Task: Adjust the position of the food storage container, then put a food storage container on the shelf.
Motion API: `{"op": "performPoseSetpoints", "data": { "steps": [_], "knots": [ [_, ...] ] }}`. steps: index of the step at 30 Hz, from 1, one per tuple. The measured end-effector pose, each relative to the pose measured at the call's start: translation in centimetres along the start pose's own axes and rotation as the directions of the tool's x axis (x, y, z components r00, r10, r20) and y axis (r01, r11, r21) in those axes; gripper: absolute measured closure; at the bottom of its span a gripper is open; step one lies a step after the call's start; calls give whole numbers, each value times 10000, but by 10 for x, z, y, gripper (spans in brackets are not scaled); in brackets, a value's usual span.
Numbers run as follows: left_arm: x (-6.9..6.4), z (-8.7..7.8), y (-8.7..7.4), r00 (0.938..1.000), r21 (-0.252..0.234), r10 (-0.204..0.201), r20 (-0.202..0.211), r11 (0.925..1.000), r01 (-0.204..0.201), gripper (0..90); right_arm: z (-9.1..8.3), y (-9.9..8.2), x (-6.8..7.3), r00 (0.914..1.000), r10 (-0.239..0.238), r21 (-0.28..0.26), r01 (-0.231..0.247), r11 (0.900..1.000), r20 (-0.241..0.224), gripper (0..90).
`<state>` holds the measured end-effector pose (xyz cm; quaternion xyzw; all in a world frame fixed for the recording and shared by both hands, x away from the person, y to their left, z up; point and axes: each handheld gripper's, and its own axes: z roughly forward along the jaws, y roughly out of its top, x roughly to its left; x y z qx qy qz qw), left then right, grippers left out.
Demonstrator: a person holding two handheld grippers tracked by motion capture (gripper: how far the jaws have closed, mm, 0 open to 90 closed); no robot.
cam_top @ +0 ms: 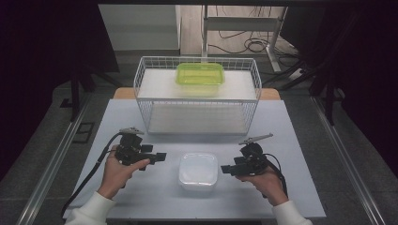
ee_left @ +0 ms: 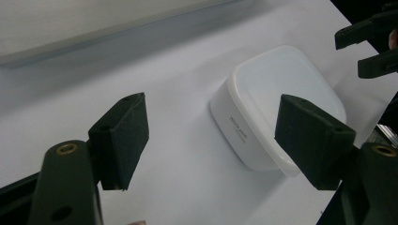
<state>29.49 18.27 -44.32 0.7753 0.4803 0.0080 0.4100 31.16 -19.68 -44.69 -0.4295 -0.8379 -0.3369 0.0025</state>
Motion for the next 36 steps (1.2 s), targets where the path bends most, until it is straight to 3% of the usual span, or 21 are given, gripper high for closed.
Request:
{"op": "performPoseSetpoints", "data": {
  "steps": [8,12,17,25,33,36],
  "knots": [
    [-5,7,-1,9992,125,-285,278,9995,282,274,1,0,0,9998,129,-97,-131,9999,-167,281],
    [-8,11,-2,9944,46,-685,804,9977,683,273,4,-1,1,9993,243,-138,-247,9996,-269,283],
    [-12,22,-6,9900,395,-966,1027,9949,930,284,9,-1,3,9984,362,-57,-365,9993,-438,306],
    [-13,41,-9,9758,889,-1453,1632,9872,1322,314,15,-3,2,9952,653,-86,-661,9978,-726,351],
    [-11,51,-12,9678,1225,-1648,1902,9821,1432,369,18,-5,0,9904,1002,-224,-1027,9945,-954,402],
    [-12,54,-12,9570,1249,-1895,2195,9783,1651,385,19,-6,-1,9874,1148,-215,-1178,9928,-1091,415]
  ]
}}
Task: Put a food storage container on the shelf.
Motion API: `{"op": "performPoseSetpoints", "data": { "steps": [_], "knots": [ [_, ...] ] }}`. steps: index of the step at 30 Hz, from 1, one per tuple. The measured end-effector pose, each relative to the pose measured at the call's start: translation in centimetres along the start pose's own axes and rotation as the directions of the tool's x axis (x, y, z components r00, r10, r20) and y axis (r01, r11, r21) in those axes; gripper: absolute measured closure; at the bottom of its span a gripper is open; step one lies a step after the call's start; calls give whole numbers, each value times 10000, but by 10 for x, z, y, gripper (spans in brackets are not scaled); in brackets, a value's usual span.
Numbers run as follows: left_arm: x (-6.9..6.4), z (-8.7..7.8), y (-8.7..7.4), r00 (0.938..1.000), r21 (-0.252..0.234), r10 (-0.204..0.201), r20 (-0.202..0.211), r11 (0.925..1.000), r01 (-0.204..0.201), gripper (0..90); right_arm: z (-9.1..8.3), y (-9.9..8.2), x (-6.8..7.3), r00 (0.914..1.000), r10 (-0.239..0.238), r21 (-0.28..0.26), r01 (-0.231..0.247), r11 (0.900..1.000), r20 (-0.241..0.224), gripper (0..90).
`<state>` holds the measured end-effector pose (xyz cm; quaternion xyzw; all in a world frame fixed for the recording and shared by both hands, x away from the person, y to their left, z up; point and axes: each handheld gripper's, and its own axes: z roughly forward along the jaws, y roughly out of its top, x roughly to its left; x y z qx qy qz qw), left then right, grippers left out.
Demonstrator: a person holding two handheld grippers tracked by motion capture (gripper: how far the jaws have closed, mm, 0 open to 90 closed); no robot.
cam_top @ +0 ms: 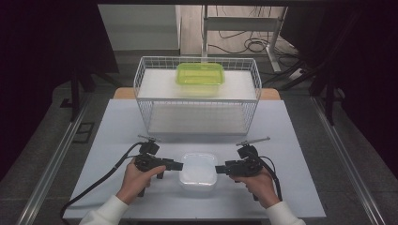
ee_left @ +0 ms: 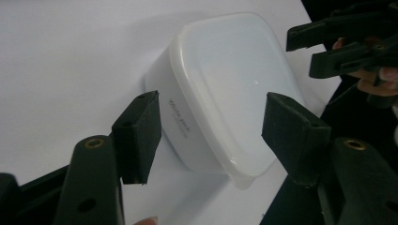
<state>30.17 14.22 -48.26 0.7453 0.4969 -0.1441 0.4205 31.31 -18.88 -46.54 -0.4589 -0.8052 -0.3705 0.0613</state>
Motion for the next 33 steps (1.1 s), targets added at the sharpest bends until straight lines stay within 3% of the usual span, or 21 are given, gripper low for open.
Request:
{"op": "performPoseSetpoints", "data": {
  "steps": [12,24,33],
  "knots": [
    [5,9,-1,9998,281,-199,31,9994,198,436,4,-3,-2,9995,167,92,-164,9998,-286,467],
    [8,14,-1,9988,682,-311,391,9973,284,636,8,-6,-3,9982,355,140,-349,9993,-491,482],
    [11,13,-2,9970,660,-529,571,9966,491,658,13,-7,-3,9927,807,140,-798,9967,-899,555]
  ]
}}
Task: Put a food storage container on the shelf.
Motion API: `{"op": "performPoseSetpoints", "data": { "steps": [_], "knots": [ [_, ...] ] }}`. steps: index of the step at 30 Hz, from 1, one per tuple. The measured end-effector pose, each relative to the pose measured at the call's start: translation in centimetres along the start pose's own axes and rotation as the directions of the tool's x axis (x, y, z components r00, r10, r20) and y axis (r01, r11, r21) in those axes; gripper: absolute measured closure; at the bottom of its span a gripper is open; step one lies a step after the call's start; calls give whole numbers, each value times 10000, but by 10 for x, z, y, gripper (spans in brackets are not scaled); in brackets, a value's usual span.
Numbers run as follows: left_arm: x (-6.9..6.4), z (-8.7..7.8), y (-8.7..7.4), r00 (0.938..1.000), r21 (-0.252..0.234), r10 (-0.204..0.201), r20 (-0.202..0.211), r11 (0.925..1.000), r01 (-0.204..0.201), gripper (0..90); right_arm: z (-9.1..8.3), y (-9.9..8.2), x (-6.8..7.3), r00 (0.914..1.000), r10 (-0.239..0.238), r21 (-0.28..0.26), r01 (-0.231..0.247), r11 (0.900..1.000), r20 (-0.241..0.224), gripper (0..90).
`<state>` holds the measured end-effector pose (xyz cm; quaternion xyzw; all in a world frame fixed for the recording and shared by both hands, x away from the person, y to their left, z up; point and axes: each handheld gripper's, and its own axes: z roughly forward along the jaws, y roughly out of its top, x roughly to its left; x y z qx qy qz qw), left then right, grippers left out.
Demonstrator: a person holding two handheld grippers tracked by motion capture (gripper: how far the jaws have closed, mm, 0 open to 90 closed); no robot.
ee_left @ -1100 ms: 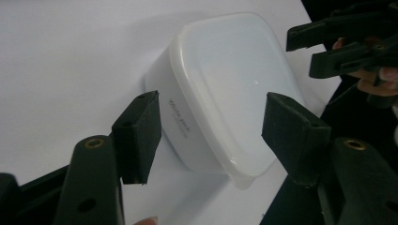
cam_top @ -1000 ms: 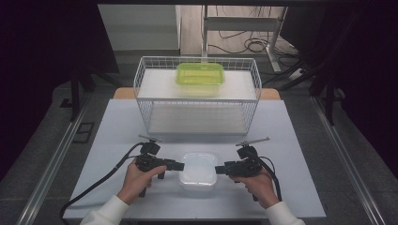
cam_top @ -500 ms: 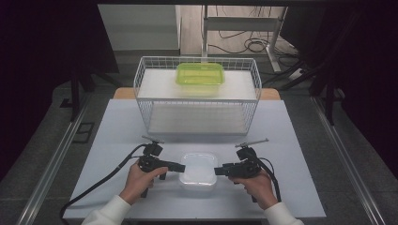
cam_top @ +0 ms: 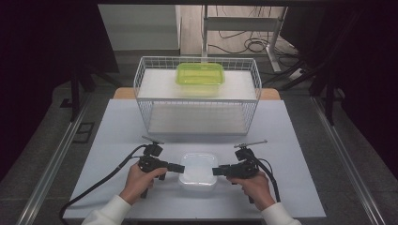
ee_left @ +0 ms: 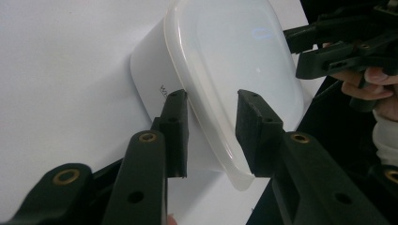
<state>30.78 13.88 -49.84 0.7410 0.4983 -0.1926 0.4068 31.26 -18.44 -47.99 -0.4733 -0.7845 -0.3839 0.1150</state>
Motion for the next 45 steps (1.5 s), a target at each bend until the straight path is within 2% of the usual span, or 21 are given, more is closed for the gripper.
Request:
{"op": "performPoseSetpoints", "data": {
  "steps": [3,8,11,17,21,28,34,45],
  "knots": [
    [1,0,0,10000,-1,-38,49,10000,38,662,2,-1,-3,9988,438,-60,-440,9990,-202,590],
    [0,0,0,10000,-35,-67,22,10000,67,663,2,-1,-6,9959,834,-154,-840,9963,-353,626],
    [0,0,-1,9999,-102,-146,13,9998,146,668,2,-3,-8,9899,1319,-192,-1330,9909,-513,651],
    [0,-4,-3,9993,-241,-317,185,9992,321,701,0,-5,-6,9886,1410,-448,-1434,9887,-525,686],
    [0,-8,-4,9989,-424,-328,344,9985,342,760,-6,-8,-8,9810,1706,-829,-1783,9805,-921,747],
    [0,-11,-6,9982,-629,-378,465,9972,407,786,-7,-10,-8,9772,1795,-889,-1899,9778,-1132,775],
    [-1,-12,-6,9988,-716,-239,416,9971,268,799,-8,-11,-8,9753,1821,-968,-1946,9761,-1250,790],
    [-8,-21,-6,9986,-1099,48,535,9939,11,802,-14,-8,-2,9837,1311,-1254,-1464,9812,-1228,790]
  ]
}}
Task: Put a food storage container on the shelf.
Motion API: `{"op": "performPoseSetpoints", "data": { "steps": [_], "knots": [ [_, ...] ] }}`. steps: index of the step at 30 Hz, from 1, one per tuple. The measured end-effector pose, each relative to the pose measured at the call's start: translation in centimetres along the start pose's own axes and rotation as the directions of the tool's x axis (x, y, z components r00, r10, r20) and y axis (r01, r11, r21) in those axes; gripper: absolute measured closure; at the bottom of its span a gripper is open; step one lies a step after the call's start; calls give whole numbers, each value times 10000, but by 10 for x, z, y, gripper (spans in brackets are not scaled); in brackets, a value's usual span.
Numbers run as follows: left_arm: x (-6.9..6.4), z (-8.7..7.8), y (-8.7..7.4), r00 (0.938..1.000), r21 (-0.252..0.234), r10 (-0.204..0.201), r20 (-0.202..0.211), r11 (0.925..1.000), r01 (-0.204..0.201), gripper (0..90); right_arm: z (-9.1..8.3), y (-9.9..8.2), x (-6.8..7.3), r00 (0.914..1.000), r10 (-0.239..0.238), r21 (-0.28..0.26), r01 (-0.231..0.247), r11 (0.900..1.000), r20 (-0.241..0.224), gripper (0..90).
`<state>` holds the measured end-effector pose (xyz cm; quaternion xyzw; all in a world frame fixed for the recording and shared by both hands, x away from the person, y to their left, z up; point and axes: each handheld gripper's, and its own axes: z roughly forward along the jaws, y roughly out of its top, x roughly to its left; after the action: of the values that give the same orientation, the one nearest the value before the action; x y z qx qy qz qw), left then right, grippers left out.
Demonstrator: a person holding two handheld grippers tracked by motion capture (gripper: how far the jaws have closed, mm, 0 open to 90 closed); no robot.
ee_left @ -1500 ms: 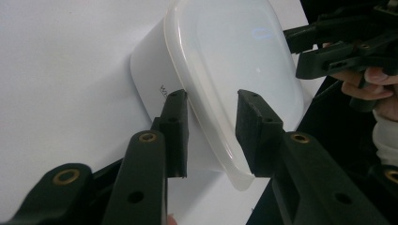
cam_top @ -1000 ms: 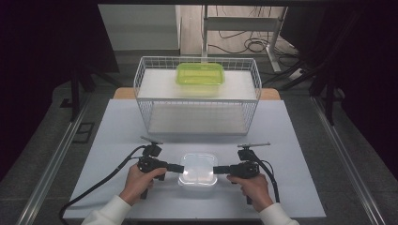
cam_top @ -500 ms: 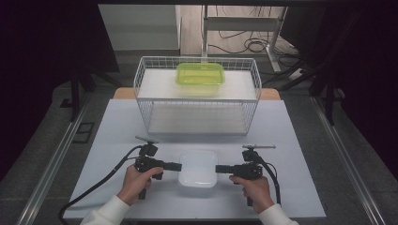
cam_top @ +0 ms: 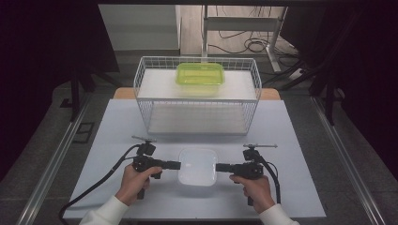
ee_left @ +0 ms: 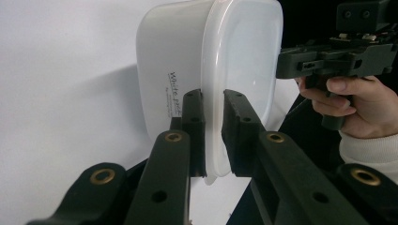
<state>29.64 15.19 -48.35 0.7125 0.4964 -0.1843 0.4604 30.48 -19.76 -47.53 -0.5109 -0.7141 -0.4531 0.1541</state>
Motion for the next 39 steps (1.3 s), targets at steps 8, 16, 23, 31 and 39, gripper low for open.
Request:
{"op": "performPoseSetpoints", "data": {
  "steps": [8,16,23,31,39],
  "knots": [
    [-12,-7,5,9988,-288,451,-192,9985,-457,802,-6,5,9,9983,-589,-345,590,9977,45,790],
    [-17,-12,8,9970,-537,746,-193,9957,-755,801,-11,9,18,9941,-1074,-491,1081,9929,157,788],
    [-22,-13,14,9939,-597,1024,-410,9927,-1048,800,-13,14,21,9897,-1390,-544,1408,9885,348,788],
    [-22,-12,23,9927,-606,1117,-463,9916,-1144,799,-15,20,20,9886,-1458,-718,1482,9864,375,788],
    [-29,-23,37,9907,-933,1284,-440,9868,-1320,799,-20,35,29,9844,-1740,-945,1758,9799,268,788]
  ]
}}
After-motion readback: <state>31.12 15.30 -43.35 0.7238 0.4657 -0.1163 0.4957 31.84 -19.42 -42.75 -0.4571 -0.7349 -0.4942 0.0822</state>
